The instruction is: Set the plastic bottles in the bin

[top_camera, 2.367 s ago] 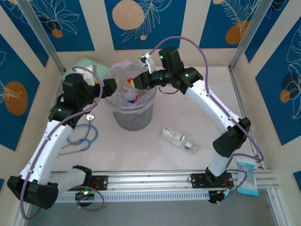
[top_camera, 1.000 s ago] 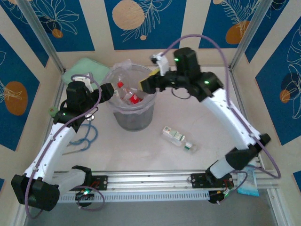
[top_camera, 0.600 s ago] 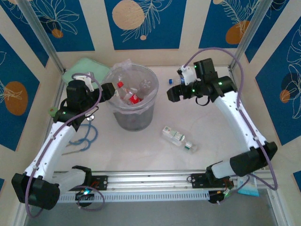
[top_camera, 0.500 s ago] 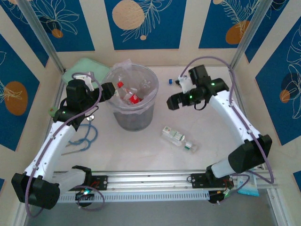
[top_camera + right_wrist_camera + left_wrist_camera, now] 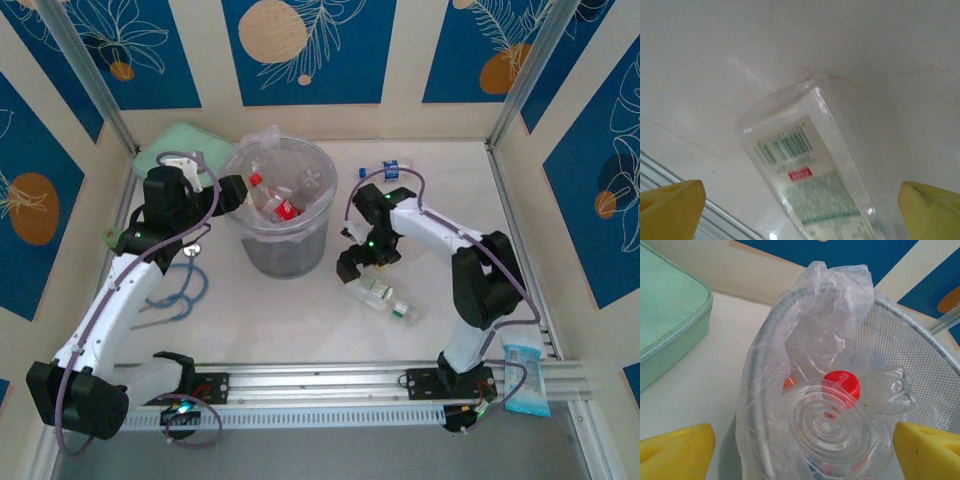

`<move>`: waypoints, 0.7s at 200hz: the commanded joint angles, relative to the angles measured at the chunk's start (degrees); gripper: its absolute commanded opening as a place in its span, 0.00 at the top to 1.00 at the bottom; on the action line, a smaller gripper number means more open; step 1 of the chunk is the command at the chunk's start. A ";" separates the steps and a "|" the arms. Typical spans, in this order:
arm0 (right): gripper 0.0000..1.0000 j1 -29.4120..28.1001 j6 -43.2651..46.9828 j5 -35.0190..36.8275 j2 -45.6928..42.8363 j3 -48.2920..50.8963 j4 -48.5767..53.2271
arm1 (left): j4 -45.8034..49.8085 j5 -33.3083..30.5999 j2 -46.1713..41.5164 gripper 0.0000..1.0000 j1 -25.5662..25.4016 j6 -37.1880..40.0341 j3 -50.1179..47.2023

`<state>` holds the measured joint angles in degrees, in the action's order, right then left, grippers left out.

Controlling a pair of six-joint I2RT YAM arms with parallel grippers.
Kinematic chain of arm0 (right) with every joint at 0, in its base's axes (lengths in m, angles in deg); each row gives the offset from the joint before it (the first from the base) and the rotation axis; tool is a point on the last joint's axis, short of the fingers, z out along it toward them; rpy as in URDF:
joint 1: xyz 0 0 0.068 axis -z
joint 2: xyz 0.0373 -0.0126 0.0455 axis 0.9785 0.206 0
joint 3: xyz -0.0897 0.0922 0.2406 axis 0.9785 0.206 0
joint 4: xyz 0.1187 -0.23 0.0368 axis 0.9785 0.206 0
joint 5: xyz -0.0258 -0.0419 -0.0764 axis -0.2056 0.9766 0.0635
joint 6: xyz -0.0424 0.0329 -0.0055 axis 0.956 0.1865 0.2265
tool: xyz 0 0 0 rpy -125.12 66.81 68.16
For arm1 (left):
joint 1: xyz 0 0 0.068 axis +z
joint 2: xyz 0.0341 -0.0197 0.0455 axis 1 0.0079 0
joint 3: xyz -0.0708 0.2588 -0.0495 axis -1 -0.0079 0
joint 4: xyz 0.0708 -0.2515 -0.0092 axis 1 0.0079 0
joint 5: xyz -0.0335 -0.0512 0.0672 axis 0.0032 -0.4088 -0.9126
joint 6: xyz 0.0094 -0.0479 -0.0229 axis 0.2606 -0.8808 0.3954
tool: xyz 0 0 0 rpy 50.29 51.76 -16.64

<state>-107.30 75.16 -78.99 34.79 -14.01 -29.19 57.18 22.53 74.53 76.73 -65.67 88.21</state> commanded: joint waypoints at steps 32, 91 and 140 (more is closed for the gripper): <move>0.17 2.74 -3.36 -5.23 6.58 -1.52 -1.47 | 4.12 -2.04 -4.08 0.08 1.04 3.05 2.46; 0.43 6.28 -5.12 -4.91 0.06 -0.91 -1.83 | 4.32 -1.95 -5.19 0.08 1.06 2.76 4.49; 0.57 12.07 -6.76 -9.24 -9.98 -2.64 -3.65 | 3.97 0.72 -5.90 0.07 1.11 1.96 6.24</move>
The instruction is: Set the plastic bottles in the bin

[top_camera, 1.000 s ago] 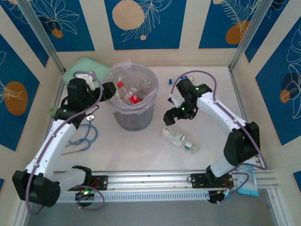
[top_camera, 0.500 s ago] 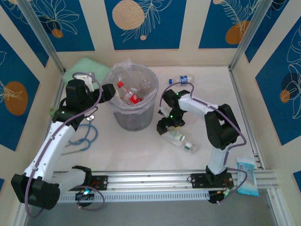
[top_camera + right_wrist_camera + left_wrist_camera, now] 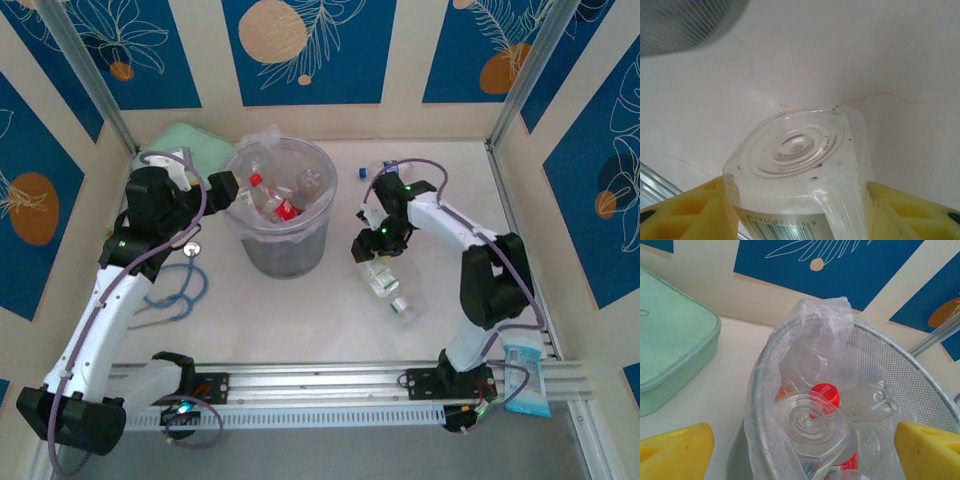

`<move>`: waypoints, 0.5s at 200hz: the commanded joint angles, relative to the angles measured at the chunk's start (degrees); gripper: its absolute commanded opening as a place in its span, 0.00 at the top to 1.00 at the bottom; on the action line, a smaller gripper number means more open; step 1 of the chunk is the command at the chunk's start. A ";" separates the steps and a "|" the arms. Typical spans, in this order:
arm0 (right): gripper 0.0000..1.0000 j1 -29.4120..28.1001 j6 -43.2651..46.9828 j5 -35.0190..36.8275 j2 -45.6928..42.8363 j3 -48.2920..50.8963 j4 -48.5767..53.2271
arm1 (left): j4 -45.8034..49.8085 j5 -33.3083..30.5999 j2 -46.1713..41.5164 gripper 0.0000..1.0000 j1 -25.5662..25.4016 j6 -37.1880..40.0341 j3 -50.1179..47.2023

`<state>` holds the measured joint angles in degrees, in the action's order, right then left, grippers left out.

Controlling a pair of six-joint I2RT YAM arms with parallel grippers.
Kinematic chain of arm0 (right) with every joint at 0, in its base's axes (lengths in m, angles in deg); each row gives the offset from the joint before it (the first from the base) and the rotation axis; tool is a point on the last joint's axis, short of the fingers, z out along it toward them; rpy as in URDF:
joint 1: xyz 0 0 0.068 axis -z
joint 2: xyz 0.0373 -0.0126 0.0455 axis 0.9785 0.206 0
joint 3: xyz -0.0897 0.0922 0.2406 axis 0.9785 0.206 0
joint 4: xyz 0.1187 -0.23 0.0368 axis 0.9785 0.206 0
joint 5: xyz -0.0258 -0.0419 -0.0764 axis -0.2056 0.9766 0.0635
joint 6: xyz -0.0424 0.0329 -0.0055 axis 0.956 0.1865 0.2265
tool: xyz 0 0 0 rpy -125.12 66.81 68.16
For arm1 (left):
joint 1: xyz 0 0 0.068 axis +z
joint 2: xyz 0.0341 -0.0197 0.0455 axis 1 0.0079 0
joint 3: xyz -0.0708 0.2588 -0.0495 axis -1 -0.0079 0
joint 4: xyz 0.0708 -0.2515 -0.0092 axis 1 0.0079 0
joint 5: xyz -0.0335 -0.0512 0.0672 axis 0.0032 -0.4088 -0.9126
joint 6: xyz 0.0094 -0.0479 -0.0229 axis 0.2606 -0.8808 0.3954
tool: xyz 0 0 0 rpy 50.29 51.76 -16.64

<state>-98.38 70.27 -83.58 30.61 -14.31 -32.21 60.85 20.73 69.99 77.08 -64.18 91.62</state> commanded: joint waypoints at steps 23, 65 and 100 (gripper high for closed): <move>0.69 7.10 -3.44 -7.49 -10.22 -3.75 -2.75 | 1.01 4.26 -1.13 0.07 0.73 0.29 3.25; 0.82 13.30 -9.83 -16.45 -20.31 -2.32 -17.51 | 1.68 5.38 -1.51 0.07 0.75 -0.05 3.26; 0.87 14.91 -16.83 -22.35 -27.15 -2.33 -35.38 | 1.35 7.54 -1.74 0.06 0.73 -0.72 4.18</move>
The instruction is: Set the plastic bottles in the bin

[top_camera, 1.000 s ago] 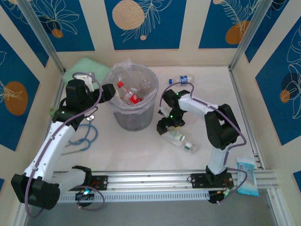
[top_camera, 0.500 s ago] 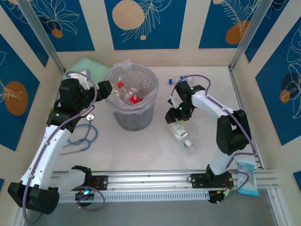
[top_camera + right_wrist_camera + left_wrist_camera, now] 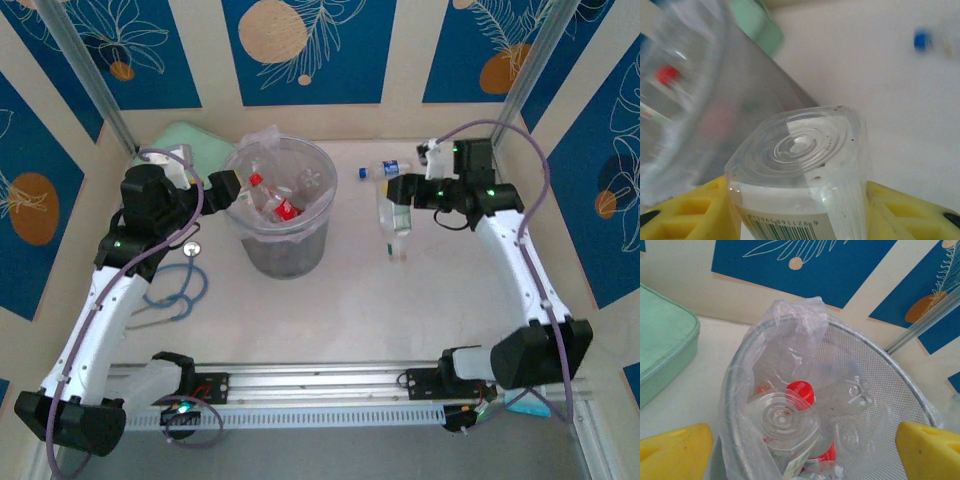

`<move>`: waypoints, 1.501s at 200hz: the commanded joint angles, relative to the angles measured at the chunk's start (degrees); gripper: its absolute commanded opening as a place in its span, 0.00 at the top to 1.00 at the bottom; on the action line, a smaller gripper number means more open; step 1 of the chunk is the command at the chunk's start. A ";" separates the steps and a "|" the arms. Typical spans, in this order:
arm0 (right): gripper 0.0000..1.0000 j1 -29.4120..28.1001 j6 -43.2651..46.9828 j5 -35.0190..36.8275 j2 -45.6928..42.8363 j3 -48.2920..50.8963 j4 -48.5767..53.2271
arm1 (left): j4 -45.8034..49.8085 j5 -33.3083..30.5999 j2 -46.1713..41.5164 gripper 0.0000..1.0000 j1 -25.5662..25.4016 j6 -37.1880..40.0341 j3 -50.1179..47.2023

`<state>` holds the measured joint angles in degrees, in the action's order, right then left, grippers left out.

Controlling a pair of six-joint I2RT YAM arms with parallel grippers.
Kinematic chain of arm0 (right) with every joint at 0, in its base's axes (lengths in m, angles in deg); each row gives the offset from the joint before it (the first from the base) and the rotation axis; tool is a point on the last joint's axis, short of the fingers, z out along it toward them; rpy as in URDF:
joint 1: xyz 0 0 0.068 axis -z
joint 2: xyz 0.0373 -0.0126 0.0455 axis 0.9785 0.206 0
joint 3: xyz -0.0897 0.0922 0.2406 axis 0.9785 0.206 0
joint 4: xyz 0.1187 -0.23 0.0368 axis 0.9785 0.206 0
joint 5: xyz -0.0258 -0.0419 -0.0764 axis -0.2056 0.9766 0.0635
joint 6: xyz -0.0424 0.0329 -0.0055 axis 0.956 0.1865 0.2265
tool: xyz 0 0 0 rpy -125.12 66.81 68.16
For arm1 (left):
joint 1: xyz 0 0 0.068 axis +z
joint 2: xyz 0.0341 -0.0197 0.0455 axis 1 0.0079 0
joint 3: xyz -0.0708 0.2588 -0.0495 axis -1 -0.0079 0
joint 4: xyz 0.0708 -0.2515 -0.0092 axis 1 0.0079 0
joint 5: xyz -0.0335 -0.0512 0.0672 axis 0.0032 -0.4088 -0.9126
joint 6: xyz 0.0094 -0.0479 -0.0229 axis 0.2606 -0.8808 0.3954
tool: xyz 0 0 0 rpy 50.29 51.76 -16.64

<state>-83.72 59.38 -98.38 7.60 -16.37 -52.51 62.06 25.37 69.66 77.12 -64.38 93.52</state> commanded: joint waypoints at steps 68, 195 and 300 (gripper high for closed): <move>0.92 -12.68 -4.62 -7.44 -5.39 -1.63 -42.89 | -1.69 6.34 -0.96 0.07 0.70 -3.41 4.37; 0.95 -27.67 3.61 -10.84 13.35 -7.41 -40.63 | -2.05 5.85 5.62 0.27 -5.22 -0.35 16.15; 0.84 -28.93 7.30 -8.67 17.82 -4.68 -32.45 | -3.44 3.84 15.07 0.51 -13.12 1.39 22.77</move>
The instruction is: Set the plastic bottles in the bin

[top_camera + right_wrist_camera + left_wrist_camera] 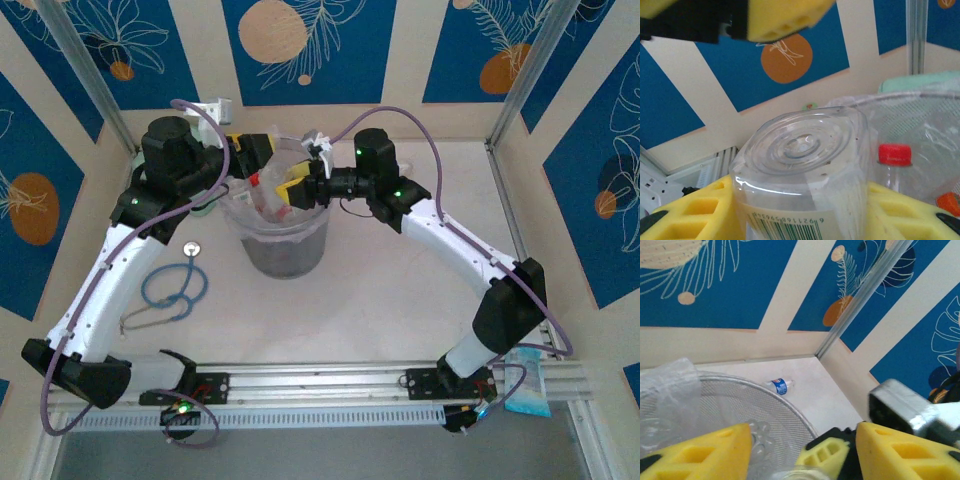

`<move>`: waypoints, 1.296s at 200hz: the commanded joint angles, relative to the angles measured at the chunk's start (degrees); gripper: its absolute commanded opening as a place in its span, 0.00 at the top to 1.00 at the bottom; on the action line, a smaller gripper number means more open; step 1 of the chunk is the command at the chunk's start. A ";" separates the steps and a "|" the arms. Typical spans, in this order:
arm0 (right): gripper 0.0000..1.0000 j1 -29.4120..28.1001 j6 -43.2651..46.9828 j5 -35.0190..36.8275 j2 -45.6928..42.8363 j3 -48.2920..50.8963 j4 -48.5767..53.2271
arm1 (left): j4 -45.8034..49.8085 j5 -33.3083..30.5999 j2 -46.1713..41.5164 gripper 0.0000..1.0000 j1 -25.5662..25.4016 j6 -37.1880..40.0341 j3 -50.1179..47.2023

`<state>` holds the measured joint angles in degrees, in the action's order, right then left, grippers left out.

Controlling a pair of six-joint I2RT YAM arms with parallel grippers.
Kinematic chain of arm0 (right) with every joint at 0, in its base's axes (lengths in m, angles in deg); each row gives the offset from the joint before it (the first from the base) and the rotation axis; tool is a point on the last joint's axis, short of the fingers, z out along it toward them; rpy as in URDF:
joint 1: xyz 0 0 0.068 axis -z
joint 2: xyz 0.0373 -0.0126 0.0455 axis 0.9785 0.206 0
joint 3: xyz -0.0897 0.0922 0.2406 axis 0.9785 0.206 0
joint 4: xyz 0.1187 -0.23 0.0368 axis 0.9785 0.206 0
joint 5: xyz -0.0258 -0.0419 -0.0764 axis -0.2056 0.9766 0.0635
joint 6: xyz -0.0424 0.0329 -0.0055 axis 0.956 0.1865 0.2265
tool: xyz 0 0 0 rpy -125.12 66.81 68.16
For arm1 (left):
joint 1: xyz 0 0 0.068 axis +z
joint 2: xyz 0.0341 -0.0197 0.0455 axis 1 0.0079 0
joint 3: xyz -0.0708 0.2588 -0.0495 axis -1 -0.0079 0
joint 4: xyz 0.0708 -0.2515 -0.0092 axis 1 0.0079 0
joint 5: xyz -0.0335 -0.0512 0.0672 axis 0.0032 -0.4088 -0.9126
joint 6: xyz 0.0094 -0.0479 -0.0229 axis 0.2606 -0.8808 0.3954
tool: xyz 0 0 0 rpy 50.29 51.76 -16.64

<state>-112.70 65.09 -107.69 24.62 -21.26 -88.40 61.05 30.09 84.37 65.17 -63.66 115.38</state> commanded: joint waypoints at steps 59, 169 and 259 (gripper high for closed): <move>0.49 1.72 0.53 -0.05 -0.59 -0.23 7.12 | -2.71 -1.70 1.93 0.68 -3.52 0.05 -2.34; 0.19 8.06 -0.24 11.15 -14.48 1.28 15.82 | -0.27 -1.68 2.50 0.78 -6.47 2.42 -6.60; 0.25 16.21 -6.55 13.40 -15.20 0.53 21.43 | 3.58 -2.30 2.56 0.87 -7.52 3.93 -10.21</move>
<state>-95.98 59.75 -95.49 7.73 -17.26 -70.68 66.23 28.36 89.96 57.91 -59.68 105.68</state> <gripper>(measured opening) 0.762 0.120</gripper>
